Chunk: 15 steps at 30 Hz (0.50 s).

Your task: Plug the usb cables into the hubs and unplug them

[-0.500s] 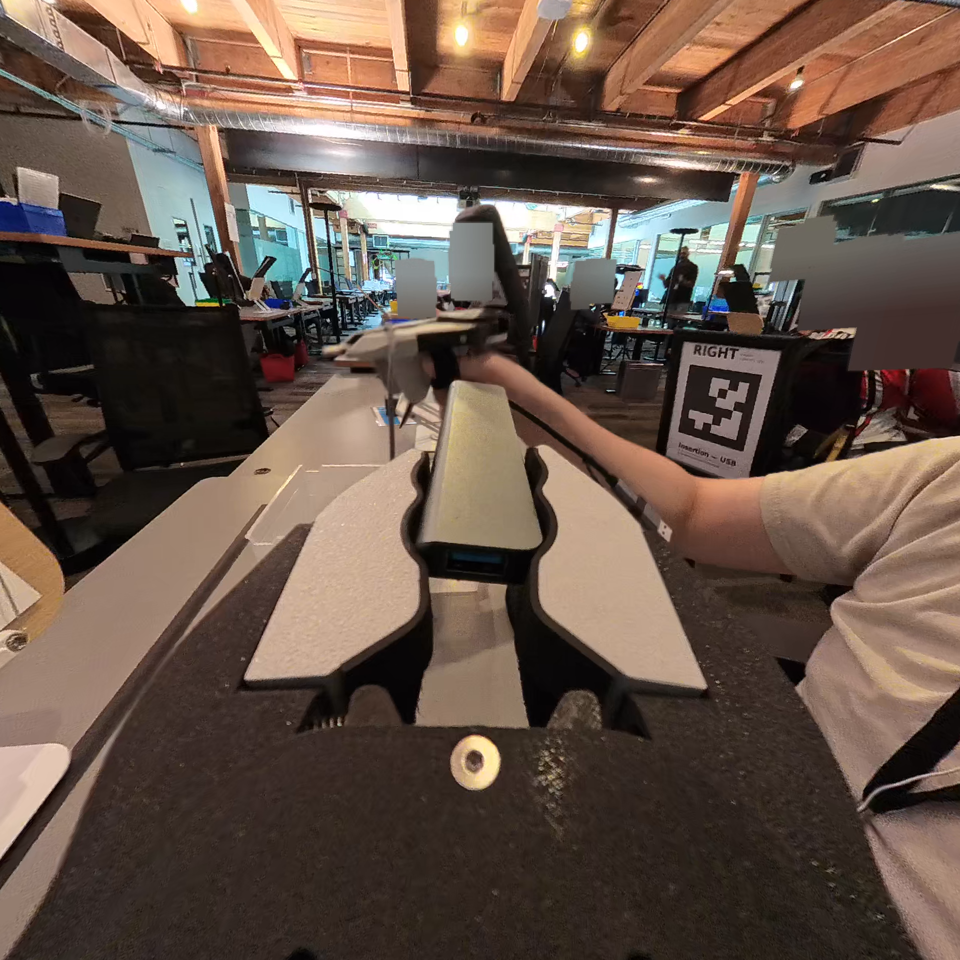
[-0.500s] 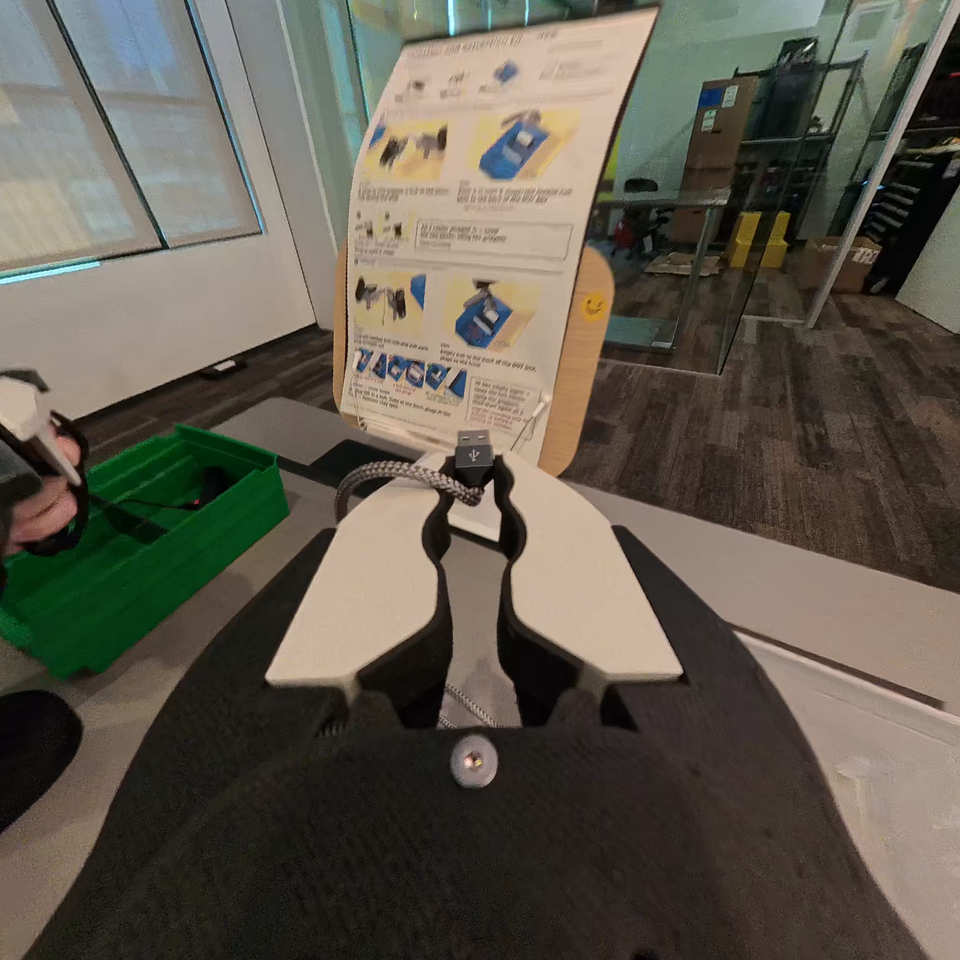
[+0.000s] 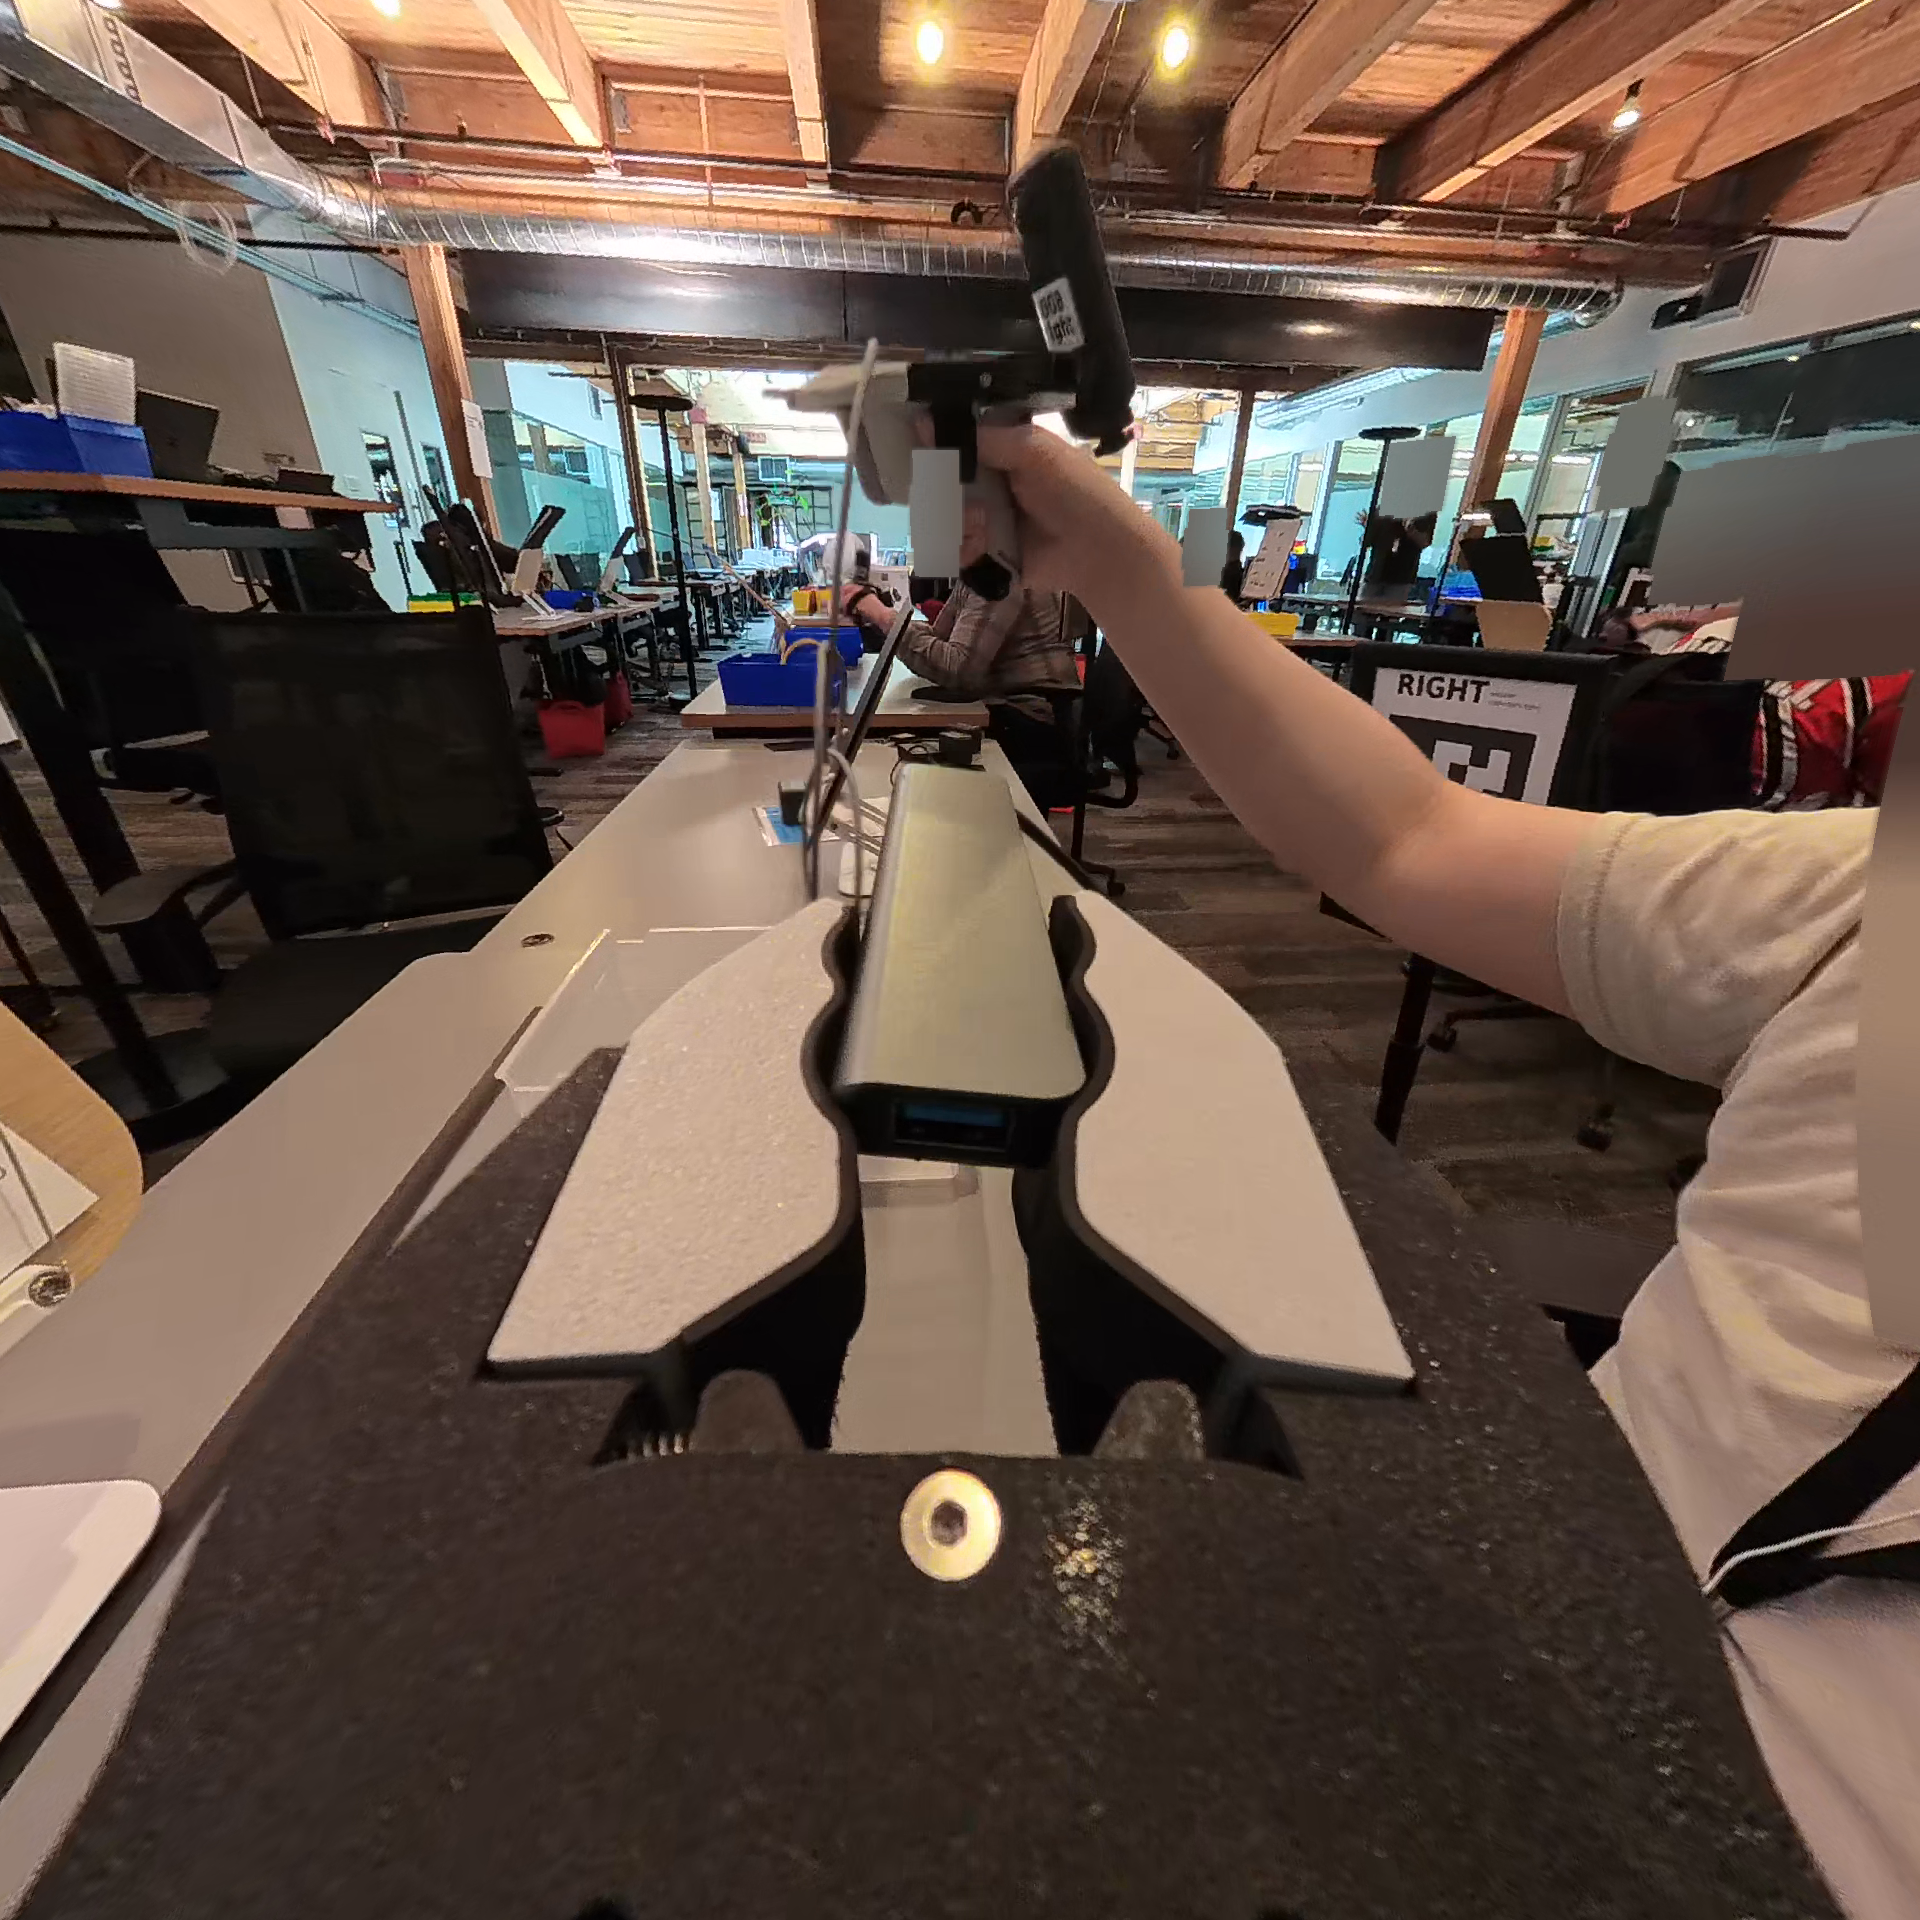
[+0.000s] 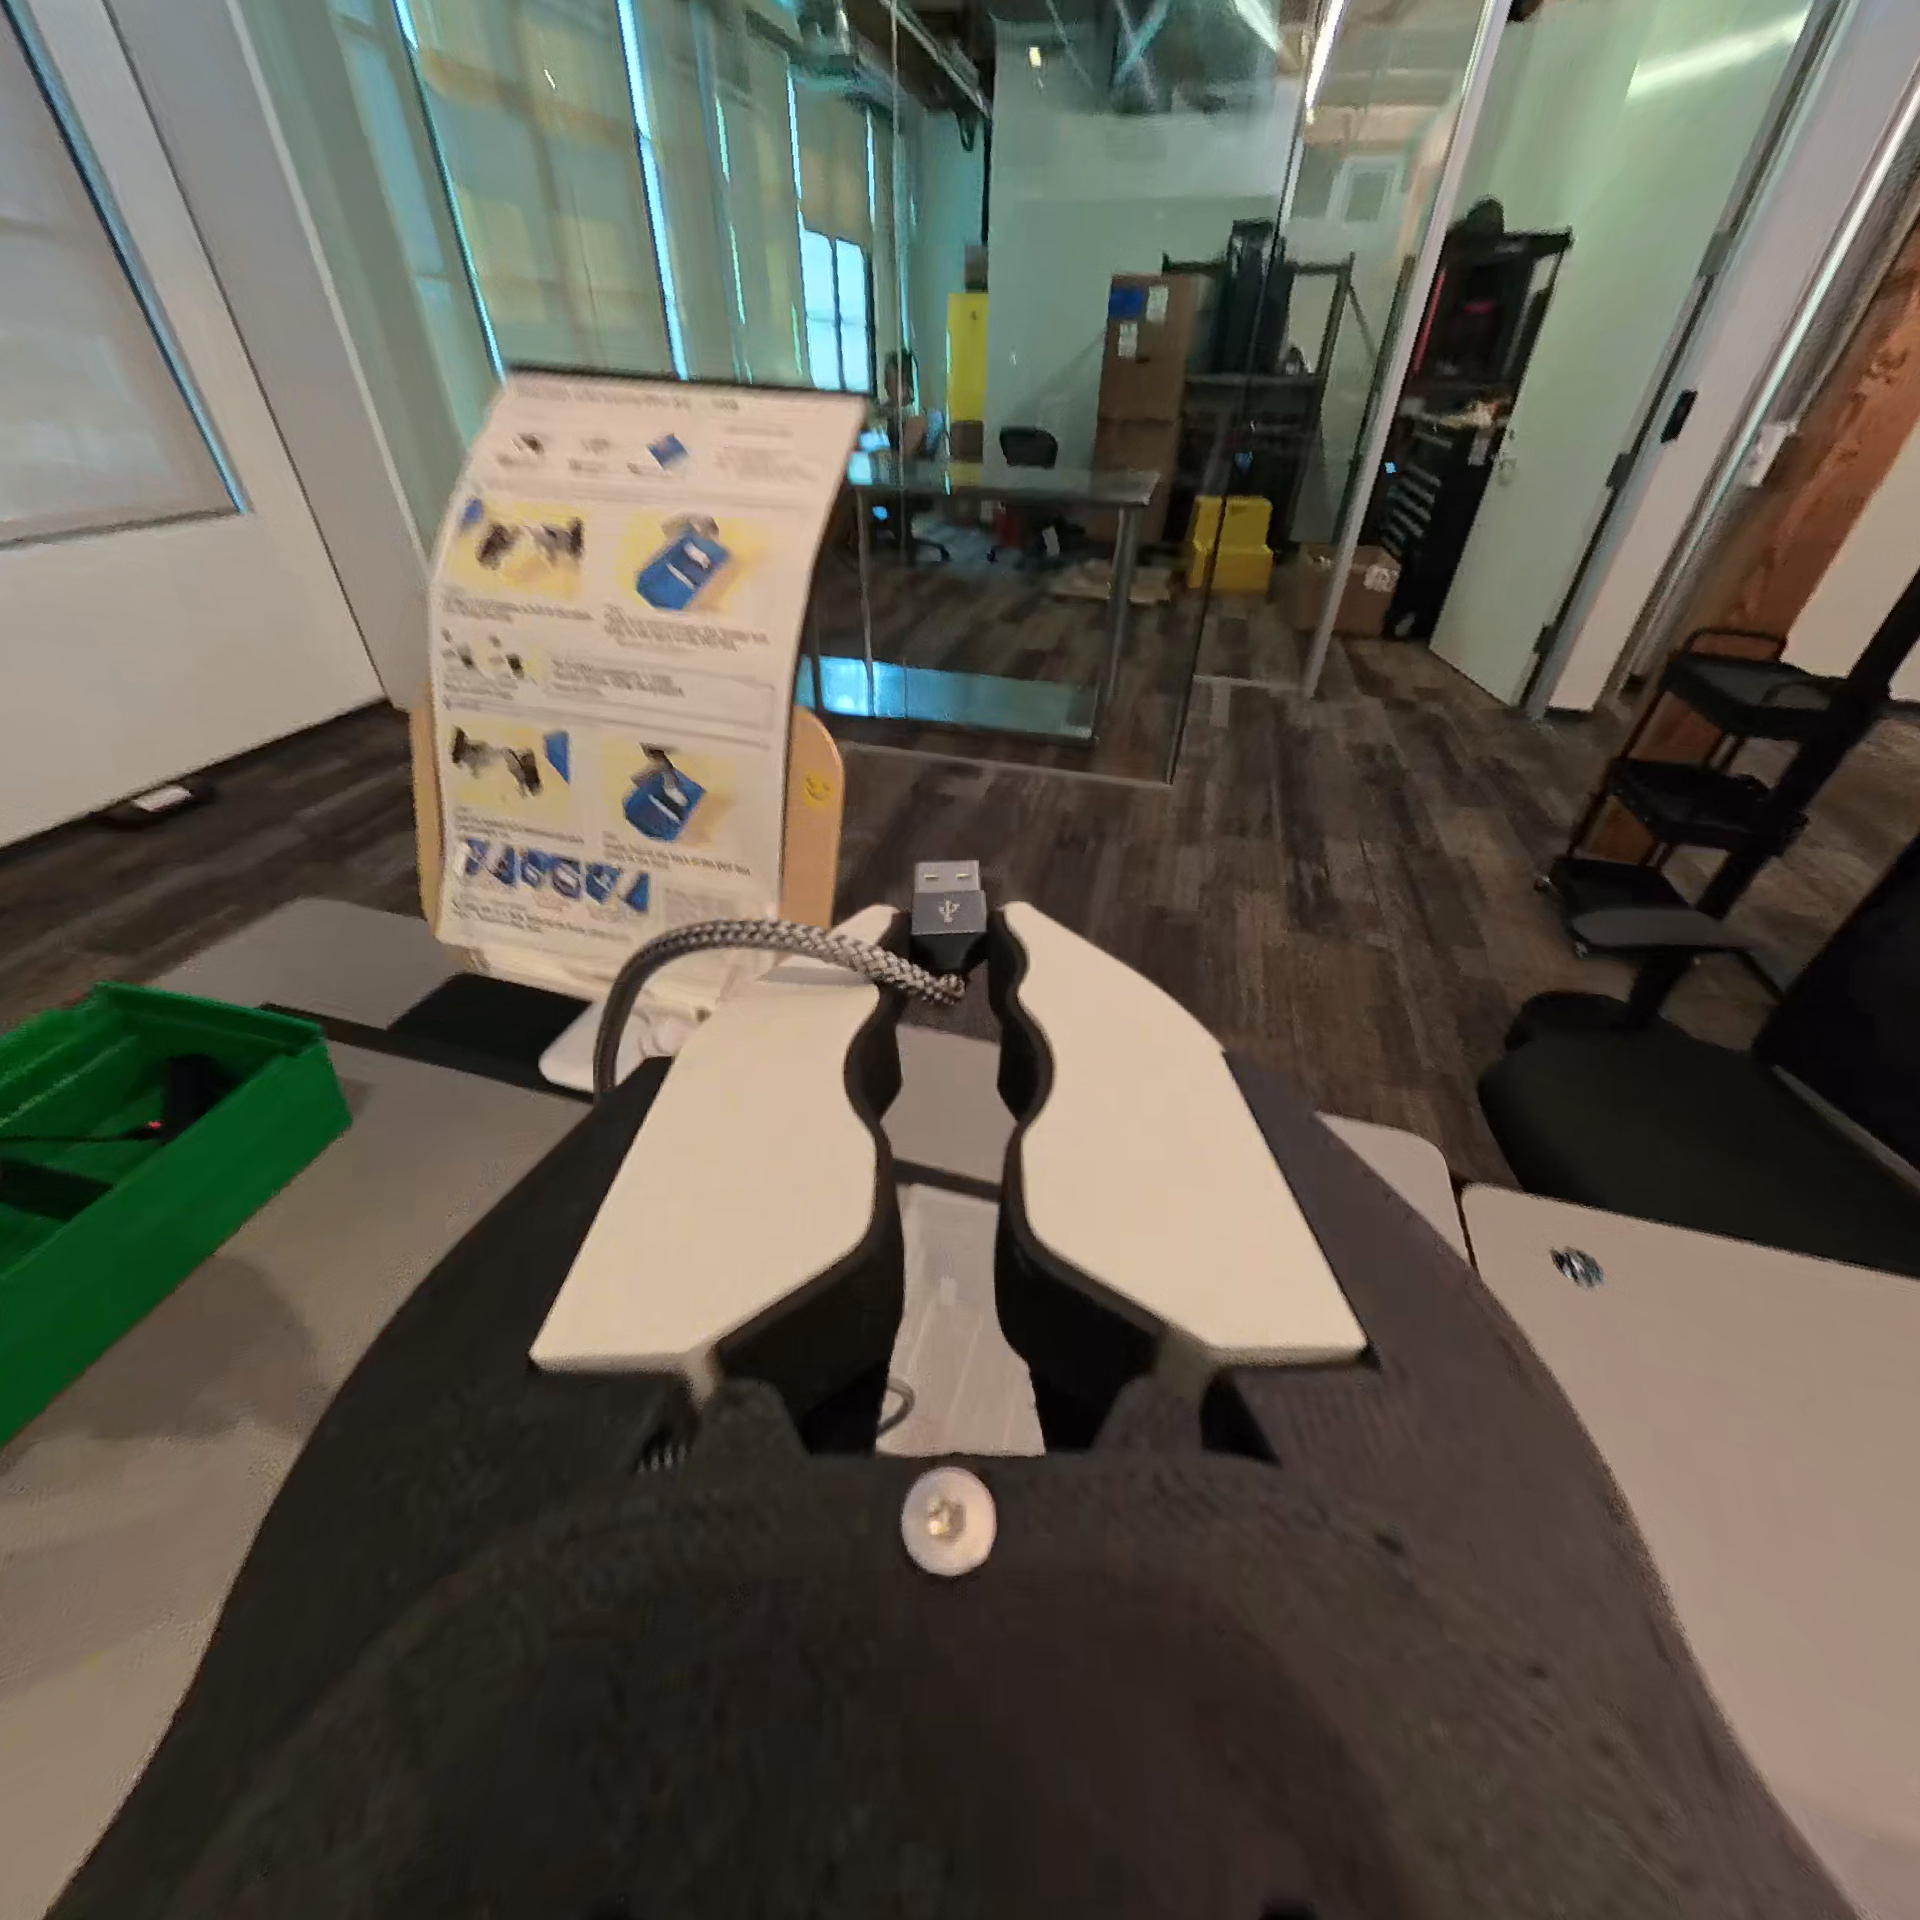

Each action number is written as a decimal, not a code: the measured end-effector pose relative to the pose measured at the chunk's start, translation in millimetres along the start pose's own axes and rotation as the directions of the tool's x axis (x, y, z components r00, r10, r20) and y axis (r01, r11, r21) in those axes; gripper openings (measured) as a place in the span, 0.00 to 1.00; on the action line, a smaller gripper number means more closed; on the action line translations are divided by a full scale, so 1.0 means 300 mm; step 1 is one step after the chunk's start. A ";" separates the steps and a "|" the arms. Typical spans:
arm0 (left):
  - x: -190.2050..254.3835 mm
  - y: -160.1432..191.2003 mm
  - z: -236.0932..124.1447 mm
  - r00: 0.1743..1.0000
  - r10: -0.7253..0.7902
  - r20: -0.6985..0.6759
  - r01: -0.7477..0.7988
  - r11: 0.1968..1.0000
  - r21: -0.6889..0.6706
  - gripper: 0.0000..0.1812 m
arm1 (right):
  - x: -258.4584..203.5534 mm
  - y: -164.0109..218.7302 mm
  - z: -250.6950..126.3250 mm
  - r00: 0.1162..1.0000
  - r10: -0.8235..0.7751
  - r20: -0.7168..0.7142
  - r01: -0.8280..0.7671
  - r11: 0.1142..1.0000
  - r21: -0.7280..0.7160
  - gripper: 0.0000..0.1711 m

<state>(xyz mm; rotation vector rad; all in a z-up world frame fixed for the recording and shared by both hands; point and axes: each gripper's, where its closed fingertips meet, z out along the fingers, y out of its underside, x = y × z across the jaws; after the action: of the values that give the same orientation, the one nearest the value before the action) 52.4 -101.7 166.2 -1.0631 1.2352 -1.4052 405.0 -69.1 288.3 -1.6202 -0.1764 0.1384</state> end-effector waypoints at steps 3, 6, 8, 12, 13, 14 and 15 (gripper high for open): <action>-0.005 0.016 0.014 1.000 -0.008 0.000 0.008 1.000 -0.015 0.20 | 0.063 0.142 0.008 0.999 -0.034 -0.041 0.029 0.991 -0.127 0.09; -0.012 0.027 0.023 1.000 -0.020 0.003 0.020 1.000 -0.023 0.20 | 0.117 0.319 0.018 0.996 -0.060 -0.072 0.040 0.965 -0.258 0.09; -0.018 0.033 0.026 1.000 -0.025 0.008 0.026 0.999 -0.029 0.20 | 0.131 0.463 0.027 0.998 -0.033 -0.058 0.010 0.934 -0.356 0.09; -0.026 0.040 0.031 0.999 -0.040 0.010 0.040 0.999 -0.029 0.20 | 0.148 0.792 0.037 0.999 0.017 -0.048 -0.042 0.814 -0.580 0.09; -0.027 0.042 0.033 0.999 -0.043 0.009 0.043 0.999 -0.030 0.20 | 0.153 0.876 0.034 0.999 0.009 -0.050 -0.039 0.768 -0.640 0.09; -0.028 0.044 0.034 0.999 -0.046 0.010 0.046 0.998 -0.032 0.20 | 0.160 0.955 0.031 0.999 -0.006 -0.053 -0.032 0.721 -0.692 0.09; -0.029 0.046 0.036 0.999 -0.048 0.011 0.048 0.998 -0.032 0.20 | 0.162 1.029 0.026 0.999 -0.015 -0.051 -0.028 0.672 -0.740 0.09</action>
<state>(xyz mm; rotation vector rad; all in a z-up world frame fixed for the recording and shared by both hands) 66.0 -95.5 153.7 -1.1273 1.2365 -1.4186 460.1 -68.0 -19.4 -2.4526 -0.1994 0.0211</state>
